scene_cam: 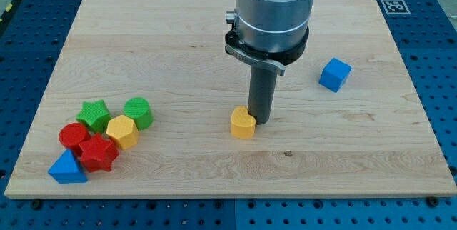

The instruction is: Slide yellow heart closer to the yellow hexagon

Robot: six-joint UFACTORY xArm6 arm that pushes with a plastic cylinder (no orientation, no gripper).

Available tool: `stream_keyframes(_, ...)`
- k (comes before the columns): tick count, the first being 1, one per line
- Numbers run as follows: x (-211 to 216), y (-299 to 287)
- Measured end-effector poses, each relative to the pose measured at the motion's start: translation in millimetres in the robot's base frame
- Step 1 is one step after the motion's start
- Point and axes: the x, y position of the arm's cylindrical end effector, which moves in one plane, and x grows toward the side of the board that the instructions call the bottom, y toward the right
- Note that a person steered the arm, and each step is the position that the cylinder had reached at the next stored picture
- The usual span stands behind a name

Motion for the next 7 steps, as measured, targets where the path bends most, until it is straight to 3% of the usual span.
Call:
stream_keyframes(2, 14, -6)
stream_keyframes(7, 14, -129)
